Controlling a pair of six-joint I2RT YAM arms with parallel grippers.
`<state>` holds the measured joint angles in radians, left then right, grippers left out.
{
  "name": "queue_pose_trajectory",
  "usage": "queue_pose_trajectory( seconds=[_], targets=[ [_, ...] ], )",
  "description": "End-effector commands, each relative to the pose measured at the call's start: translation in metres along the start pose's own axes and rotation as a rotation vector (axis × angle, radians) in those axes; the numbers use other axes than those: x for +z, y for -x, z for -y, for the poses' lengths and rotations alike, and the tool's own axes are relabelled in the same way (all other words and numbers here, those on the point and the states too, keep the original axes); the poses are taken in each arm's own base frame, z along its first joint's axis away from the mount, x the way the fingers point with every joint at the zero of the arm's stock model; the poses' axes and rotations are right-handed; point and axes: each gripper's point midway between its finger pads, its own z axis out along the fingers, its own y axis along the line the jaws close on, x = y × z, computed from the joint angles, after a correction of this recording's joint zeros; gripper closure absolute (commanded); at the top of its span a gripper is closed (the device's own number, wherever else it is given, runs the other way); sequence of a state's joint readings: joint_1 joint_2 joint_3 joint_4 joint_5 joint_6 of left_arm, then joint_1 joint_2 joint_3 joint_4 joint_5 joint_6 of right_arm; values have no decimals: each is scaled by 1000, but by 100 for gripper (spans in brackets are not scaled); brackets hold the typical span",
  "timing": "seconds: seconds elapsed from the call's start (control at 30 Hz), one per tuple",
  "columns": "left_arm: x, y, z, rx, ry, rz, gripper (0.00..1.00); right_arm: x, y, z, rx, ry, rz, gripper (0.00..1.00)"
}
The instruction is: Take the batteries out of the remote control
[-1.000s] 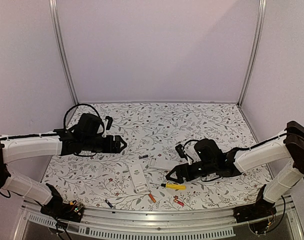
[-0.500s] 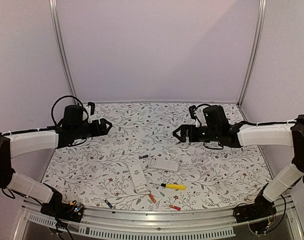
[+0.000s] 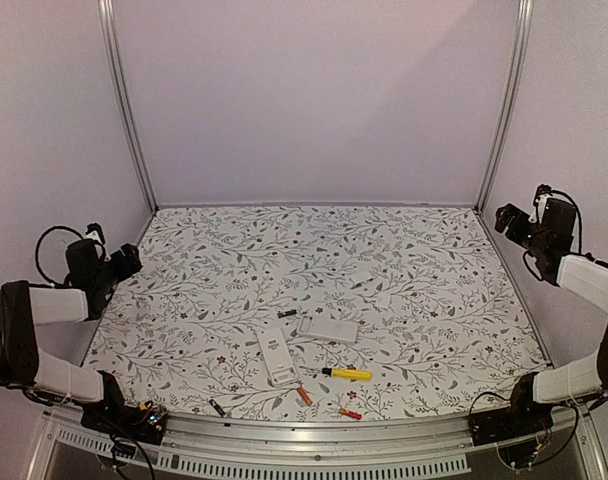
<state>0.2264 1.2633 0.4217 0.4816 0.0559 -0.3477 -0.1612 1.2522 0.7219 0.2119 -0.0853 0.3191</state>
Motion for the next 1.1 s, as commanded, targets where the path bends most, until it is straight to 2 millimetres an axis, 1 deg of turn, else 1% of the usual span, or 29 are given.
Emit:
queue_pose_trajectory(
  seconds=[0.0, 0.07, 0.17, 0.27, 0.3, 0.33, 0.37, 0.43, 0.47, 0.57, 0.6, 0.63, 0.7, 0.73, 0.8, 0.87, 1.03, 1.07],
  targets=[
    [-15, 6, -19, 83, 76, 141, 8, -8, 4, 13, -77, -28, 110, 1],
    [-16, 9, -16, 75, 59, 169, 7, -7, 5, 17, -106, -34, 161, 1],
    [-12, 22, -9, 80, 24, 224, 6, -6, 2, 32, -136, -96, 231, 1],
    [-8, 32, -3, 102, -6, 294, 6, -7, -1, 41, -183, -126, 298, 1],
    [-7, 32, 5, 124, -50, 306, 6, -9, 1, 41, -196, -127, 331, 1],
    [-3, 28, 11, 146, -87, 287, 6, -7, 0, 41, -216, -128, 329, 1],
    [2, 24, 17, 162, -118, 260, 7, -10, 3, 39, -223, -119, 356, 1],
    [8, 15, 29, 199, -182, 235, 8, -19, 8, 30, -249, -72, 430, 1],
    [7, 15, 34, 221, -205, 246, 8, -25, 12, 25, -261, -42, 474, 1],
    [5, 9, 47, 266, -237, 241, 8, -34, 8, 22, -278, -14, 543, 1],
    [4, 6, 52, 286, -247, 249, 7, -34, -2, 26, -279, -17, 530, 1],
    [3, 3, 56, 308, -249, 252, 2, -41, -3, 25, -281, -10, 555, 1],
    [4, -4, 65, 358, -237, 268, 0, -57, -2, 25, -277, -6, 614, 1],
    [4, -7, 67, 387, -212, 275, 0, -60, -2, 25, -275, -7, 623, 1],
    [-2, -10, 67, 387, -201, 291, 0, -59, -3, 24, -278, -1, 620, 1],
    [-4, -7, 67, 390, -194, 320, 0, -56, -3, 21, -288, 16, 611, 1],
    [-3, -8, 66, 389, -190, 313, 0, -54, -6, 22, -293, 17, 615, 1],
    [-3, -8, 66, 389, -189, 313, 0, -55, -7, 19, -297, 34, 615, 1]
  ],
)
